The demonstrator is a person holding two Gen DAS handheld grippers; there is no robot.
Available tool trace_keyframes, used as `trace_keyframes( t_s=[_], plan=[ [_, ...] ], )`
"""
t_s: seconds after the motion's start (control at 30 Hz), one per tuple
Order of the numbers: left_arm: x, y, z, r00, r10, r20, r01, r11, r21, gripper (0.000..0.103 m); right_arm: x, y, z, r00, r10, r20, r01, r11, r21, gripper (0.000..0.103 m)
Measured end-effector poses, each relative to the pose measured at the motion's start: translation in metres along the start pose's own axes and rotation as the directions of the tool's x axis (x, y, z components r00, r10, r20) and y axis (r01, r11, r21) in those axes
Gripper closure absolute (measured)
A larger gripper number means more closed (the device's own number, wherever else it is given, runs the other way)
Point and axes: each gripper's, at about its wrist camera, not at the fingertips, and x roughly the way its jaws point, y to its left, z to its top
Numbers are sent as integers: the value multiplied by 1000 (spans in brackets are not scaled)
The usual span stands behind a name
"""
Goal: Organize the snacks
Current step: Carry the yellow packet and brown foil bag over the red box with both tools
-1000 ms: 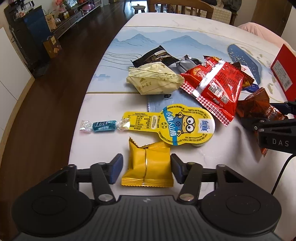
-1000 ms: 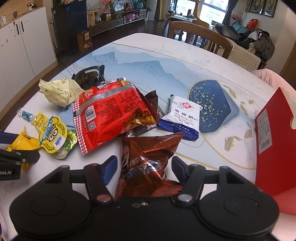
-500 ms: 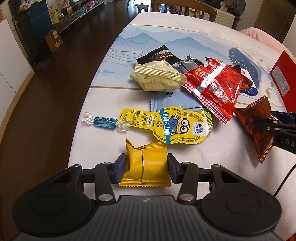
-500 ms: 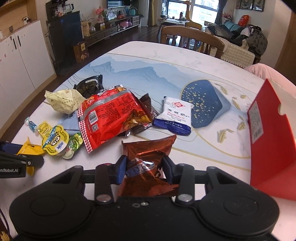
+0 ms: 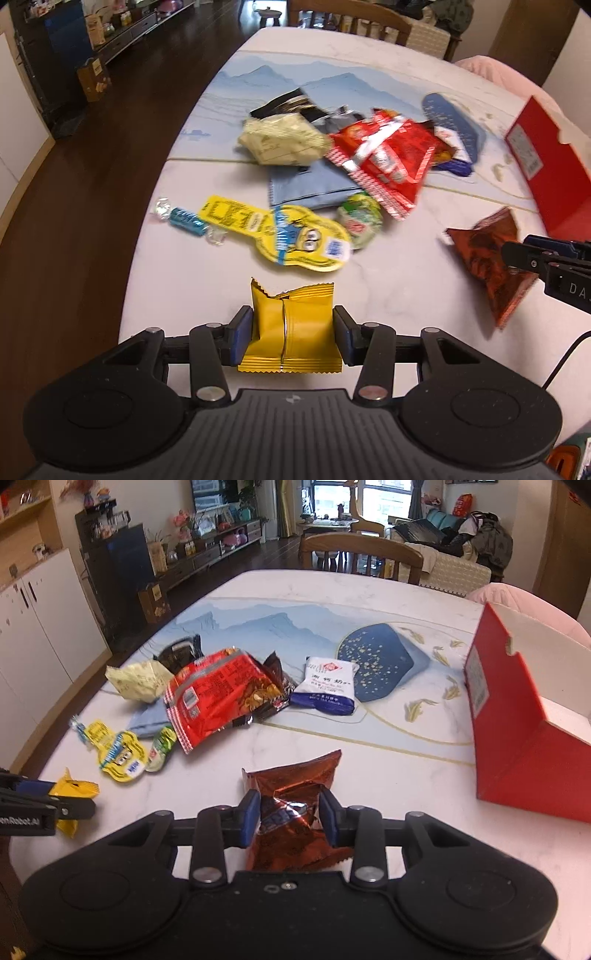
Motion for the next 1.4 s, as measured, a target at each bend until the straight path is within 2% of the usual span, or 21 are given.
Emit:
trace_keyframes(
  t_s=[0.23,0.33,0.47,0.63,0.77,0.97,1.2,1.3,1.4],
  plan=[
    [-25,-25,10,998,-43,47,41,998,48,57,-35,-10,4,998,-1,65,-1,999,34,71],
    [-33,-38,16,995,-53,80,46,995,89,57,-42,-8,5,997,-3,78,5,1000,-26,71],
    [-35,-47,18,994,-67,86,58,993,101,57,-26,-11,8,999,43,-19,-44,998,-38,70],
    [-36,-44,12,995,-66,79,60,995,83,57,1,-3,5,995,19,-95,-32,990,-138,69],
    [-38,-35,9,995,-55,78,51,998,49,57,17,4,9,989,37,-143,-63,982,-180,68],
    [-40,-24,4,996,-35,76,35,999,6,57,46,9,16,977,28,-209,-64,983,-171,48],
    [-41,-19,0,997,-23,72,23,1000,-12,57,59,4,14,979,5,-202,-27,994,-106,41],
    [-40,-19,-1,997,-21,68,22,1000,-13,57,66,4,12,975,-39,-217,15,994,-110,27],
    [-40,-20,-1,998,-21,65,21,1000,-8,57,66,-3,12,979,-33,-202,22,998,-54,26]
  ],
)
